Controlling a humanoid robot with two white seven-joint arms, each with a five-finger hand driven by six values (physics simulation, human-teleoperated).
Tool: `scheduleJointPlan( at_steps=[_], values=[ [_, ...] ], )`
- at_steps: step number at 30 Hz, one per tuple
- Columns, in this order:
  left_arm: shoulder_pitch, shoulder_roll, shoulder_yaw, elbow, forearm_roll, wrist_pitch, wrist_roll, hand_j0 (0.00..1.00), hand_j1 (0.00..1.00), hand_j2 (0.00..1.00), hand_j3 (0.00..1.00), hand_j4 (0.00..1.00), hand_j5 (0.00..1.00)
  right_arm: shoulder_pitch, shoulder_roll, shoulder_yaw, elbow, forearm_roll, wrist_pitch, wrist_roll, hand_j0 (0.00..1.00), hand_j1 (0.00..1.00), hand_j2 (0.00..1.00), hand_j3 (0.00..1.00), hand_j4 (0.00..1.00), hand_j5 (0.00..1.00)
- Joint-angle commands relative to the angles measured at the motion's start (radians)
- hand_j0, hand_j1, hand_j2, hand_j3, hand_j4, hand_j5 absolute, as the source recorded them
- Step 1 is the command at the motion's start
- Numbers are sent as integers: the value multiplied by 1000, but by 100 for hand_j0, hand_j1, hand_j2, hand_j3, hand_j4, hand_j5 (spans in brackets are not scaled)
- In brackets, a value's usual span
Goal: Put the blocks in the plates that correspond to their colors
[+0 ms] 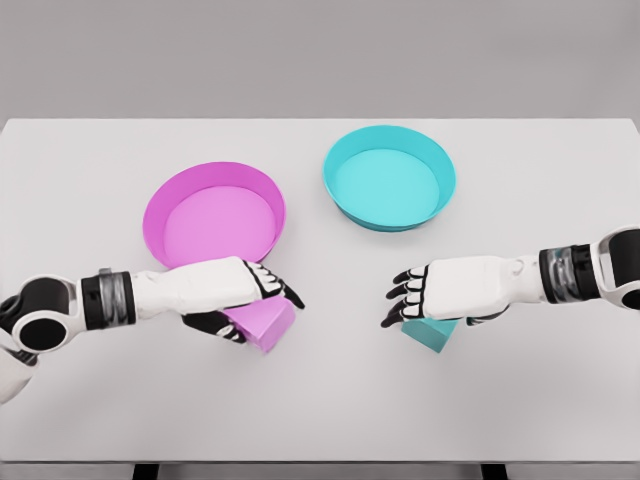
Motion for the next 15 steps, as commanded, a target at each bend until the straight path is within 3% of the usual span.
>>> scheduleJointPlan(
  at_steps=[1,3,6,15],
  values=[
    [-3,4,1,-12,17,-5,3,54,54,54,54,54,54,0,1,5,3,28,-4,12,100,100,100,100,100,100],
    [-23,6,2,-10,17,-2,3,53,53,53,53,53,53,0,-1,4,3,29,-4,35,99,99,99,99,99,99],
    [-54,20,8,-7,37,5,3,53,53,53,53,53,53,0,1,2,1,31,-4,61,82,82,82,82,82,82],
    [-104,44,91,35,66,31,3,53,53,53,53,53,53,-8,-1,-7,1,28,-4,63,67,67,67,67,67,67]
  ],
)
